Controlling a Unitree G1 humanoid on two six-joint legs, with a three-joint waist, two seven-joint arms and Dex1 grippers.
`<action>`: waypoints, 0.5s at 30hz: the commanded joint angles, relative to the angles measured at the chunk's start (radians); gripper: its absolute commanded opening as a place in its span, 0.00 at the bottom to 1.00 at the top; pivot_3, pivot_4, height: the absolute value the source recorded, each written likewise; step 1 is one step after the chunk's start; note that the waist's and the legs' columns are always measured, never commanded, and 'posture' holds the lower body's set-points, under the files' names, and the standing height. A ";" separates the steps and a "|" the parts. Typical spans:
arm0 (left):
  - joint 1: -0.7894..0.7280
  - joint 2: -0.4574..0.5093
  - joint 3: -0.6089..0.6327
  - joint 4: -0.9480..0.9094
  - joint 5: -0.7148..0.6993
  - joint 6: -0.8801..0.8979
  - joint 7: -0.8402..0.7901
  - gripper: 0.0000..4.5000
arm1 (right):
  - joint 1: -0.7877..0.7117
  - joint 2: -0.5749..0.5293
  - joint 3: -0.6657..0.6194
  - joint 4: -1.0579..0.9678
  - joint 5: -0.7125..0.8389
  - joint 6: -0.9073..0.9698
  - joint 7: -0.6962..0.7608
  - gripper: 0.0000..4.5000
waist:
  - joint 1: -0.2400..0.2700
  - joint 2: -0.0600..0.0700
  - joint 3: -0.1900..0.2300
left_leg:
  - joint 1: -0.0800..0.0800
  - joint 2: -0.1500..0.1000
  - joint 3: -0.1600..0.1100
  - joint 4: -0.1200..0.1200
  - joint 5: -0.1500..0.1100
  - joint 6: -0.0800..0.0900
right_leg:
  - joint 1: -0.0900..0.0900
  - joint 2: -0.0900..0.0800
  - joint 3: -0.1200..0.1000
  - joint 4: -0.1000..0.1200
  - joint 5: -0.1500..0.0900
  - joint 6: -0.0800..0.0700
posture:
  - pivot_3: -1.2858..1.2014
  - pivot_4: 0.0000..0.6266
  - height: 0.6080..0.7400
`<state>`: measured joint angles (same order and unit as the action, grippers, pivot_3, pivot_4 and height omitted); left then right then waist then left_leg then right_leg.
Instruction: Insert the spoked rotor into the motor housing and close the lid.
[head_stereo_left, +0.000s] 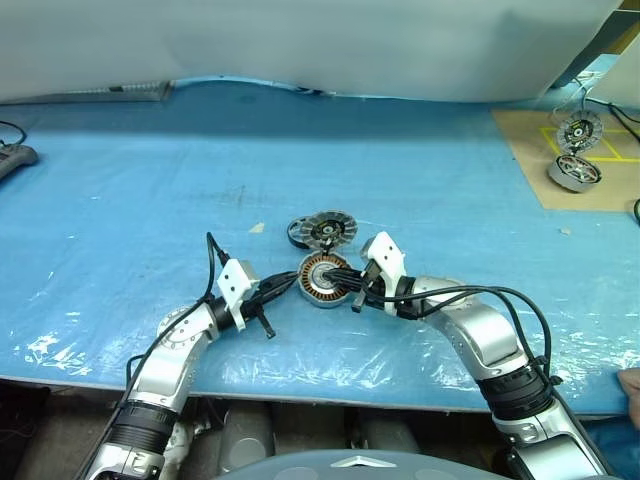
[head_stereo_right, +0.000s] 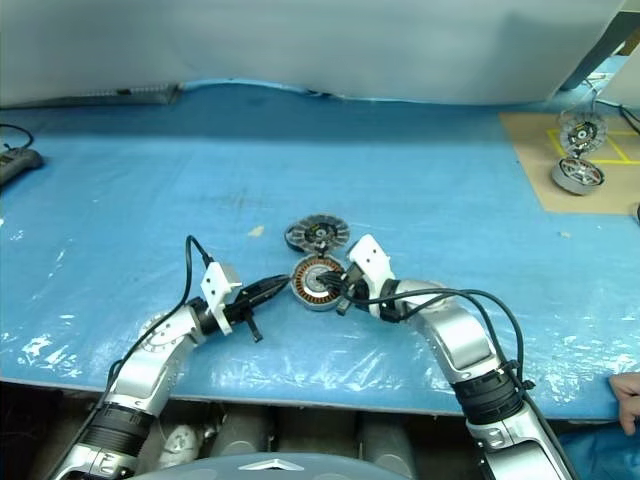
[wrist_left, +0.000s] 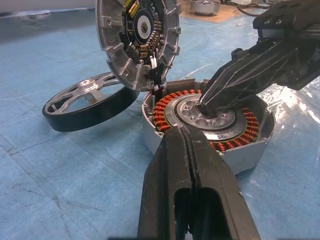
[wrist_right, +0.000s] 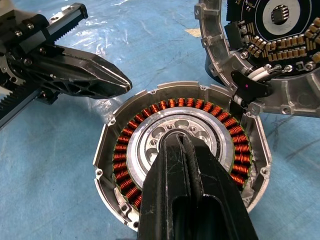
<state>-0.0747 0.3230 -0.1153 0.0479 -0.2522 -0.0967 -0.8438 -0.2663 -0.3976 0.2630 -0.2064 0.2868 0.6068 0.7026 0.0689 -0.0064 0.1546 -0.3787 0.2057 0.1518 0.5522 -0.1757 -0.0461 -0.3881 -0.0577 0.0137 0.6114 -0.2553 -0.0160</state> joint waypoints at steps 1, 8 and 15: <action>0.007 0.003 -0.006 -0.056 -0.004 0.011 0.009 0.00 | -0.015 0.010 0.034 0.003 -0.011 -0.003 0.013 0.01 | 0.000 0.000 0.000 | 0.000 0.000 0.000 0.000 0.000 0.000 | 0.000 0.000 0.000 0.000 0.000 0.000 | 0.52 0.24 1.00; 0.026 0.021 0.012 -0.075 -0.020 0.020 0.001 0.00 | -0.058 0.050 0.051 0.041 -0.050 -0.013 -0.020 0.01 | -0.001 0.000 0.000 | 0.001 0.000 0.000 0.002 0.000 0.000 | 0.000 0.000 0.001 0.002 0.000 0.000 | 0.52 0.24 1.00; 0.037 0.025 0.012 -0.077 -0.028 0.021 0.005 0.00 | -0.059 0.037 0.009 0.034 -0.042 0.012 -0.028 0.01 | 0.001 0.000 0.000 | 0.001 0.000 0.000 0.003 0.000 0.000 | 0.000 0.000 0.001 0.003 0.000 0.000 | 0.52 0.24 1.00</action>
<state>-0.0378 0.3452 -0.1116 0.0044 -0.2664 -0.0675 -0.8364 -0.3248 -0.3483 0.3034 -0.1607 0.2420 0.6129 0.6815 0.0698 -0.0064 0.1546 -0.3781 0.2057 0.1520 0.5554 -0.1757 -0.0461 -0.3883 -0.0579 0.0149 0.6149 -0.2555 -0.0163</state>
